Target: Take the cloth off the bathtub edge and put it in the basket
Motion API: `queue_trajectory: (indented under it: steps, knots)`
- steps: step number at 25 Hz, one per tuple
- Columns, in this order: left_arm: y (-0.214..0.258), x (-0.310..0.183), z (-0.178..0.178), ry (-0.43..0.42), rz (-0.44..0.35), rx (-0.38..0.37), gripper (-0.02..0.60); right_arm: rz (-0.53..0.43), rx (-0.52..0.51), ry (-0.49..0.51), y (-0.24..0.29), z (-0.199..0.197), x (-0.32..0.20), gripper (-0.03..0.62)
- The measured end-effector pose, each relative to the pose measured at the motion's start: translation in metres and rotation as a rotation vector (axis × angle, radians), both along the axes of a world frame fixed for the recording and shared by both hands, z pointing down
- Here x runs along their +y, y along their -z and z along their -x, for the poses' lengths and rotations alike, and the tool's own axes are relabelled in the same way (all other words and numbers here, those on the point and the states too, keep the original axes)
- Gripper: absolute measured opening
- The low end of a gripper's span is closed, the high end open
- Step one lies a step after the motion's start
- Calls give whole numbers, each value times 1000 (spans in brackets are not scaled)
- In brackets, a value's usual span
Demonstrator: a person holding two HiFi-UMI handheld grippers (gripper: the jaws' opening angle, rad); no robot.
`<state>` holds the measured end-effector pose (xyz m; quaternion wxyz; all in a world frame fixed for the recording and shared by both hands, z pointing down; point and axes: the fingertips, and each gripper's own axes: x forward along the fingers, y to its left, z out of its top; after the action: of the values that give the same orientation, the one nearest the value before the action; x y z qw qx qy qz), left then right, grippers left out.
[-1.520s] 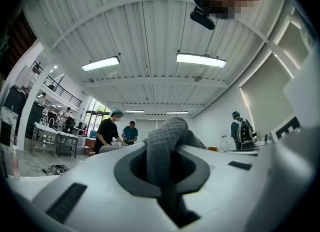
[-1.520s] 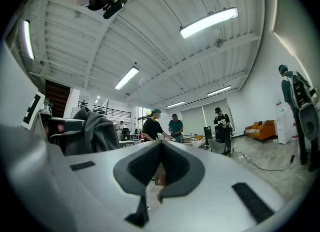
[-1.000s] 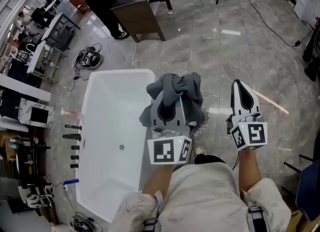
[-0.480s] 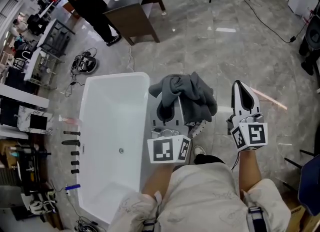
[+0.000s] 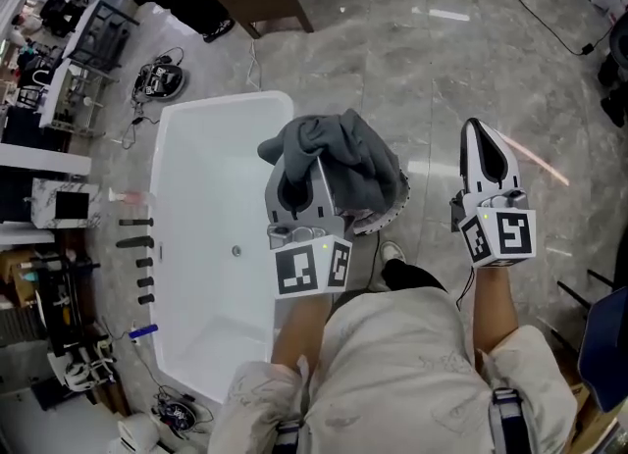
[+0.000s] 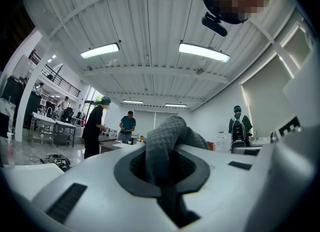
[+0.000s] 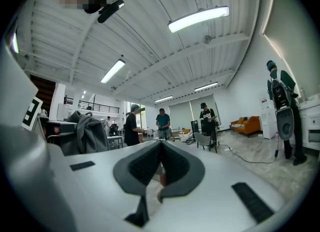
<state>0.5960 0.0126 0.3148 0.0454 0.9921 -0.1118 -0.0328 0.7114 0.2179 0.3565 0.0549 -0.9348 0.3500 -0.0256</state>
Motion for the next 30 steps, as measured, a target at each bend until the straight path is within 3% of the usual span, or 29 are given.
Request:
queue_trajectory:
  steps: [5,12,30]
  knots:
    - [-39,-25,6,47,19,-87,29,-1,-38,24,-13,0,-19,-11]
    - [-137,-42,8,97,106,-266,29,8,-95,56,-58,-2,-37,-11]
    - [-438,-53,-6,148,419,-784,29,143,-302,123,-203,-1,-44,-12]
